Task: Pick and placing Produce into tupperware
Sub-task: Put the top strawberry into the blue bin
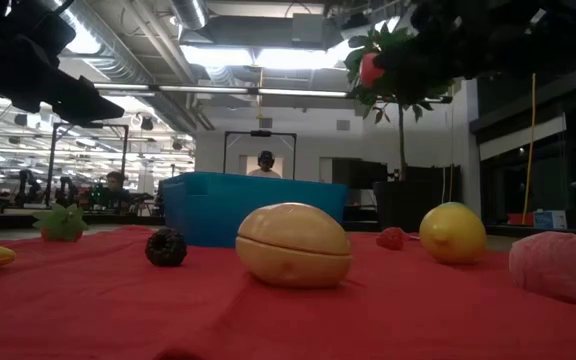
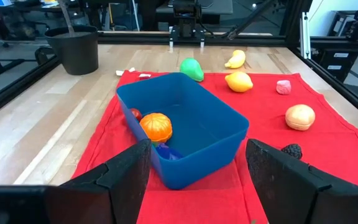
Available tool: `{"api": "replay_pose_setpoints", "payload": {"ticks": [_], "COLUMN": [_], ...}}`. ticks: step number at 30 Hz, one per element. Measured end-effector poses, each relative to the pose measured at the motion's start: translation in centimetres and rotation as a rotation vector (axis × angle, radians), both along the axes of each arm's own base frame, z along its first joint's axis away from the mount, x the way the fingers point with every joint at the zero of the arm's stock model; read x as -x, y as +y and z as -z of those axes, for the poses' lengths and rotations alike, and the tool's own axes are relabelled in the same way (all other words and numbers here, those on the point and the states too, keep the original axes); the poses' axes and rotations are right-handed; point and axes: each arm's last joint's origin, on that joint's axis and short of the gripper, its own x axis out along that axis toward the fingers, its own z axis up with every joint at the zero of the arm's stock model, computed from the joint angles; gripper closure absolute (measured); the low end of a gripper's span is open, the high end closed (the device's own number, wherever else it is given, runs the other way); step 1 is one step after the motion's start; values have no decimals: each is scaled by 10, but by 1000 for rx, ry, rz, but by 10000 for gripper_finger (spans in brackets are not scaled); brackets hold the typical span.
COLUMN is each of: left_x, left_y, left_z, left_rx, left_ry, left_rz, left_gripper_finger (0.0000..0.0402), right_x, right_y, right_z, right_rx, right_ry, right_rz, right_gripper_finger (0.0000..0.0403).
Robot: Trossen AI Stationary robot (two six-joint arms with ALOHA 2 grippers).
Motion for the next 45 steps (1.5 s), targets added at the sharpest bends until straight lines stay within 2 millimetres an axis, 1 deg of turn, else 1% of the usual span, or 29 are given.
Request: {"api": "replay_pose_setpoints", "payload": {"ticks": [3,7,15,21,24,29,34,37,41,45], "left_x": [0,0,0,1,1,1,1,1,1,1], "left_y": [0,0,0,0,0,0,0,0,0,0], "left_z": [0,0,1,3,2,2,2,2,2,3], "left_rx": [0,0,-2,-7,-7,-7,-12,-12,-13,-14], "left_ry": [1,1,8,27,27,26,27,27,27,29], "left_rz": [0,0,0,0,0,0,1,1,2,2], "left_gripper_finger": [147,147,147,147,147,147,147,147,147,147], "right_x": [-10,-26,-55,-68,-75,-87,-98,-106,-116,-128], "right_y": [-2,-6,-13,-16,-14,-11,-10,-12,-14,-15], "right_z": [4,3,-12,-31,-36,-33,-20,-18,-19,-13], "right_rx": [-7,10,55,72,72,85,89,110,100,100], "right_ry": [32,67,196,302,326,346,393,407,475,546], "right_rz": [0,-5,-27,-50,-85,-119,-136,-149,-159,-177], "right_gripper_finger": [218,218,218,218,218,218,218,218,218,218]}}
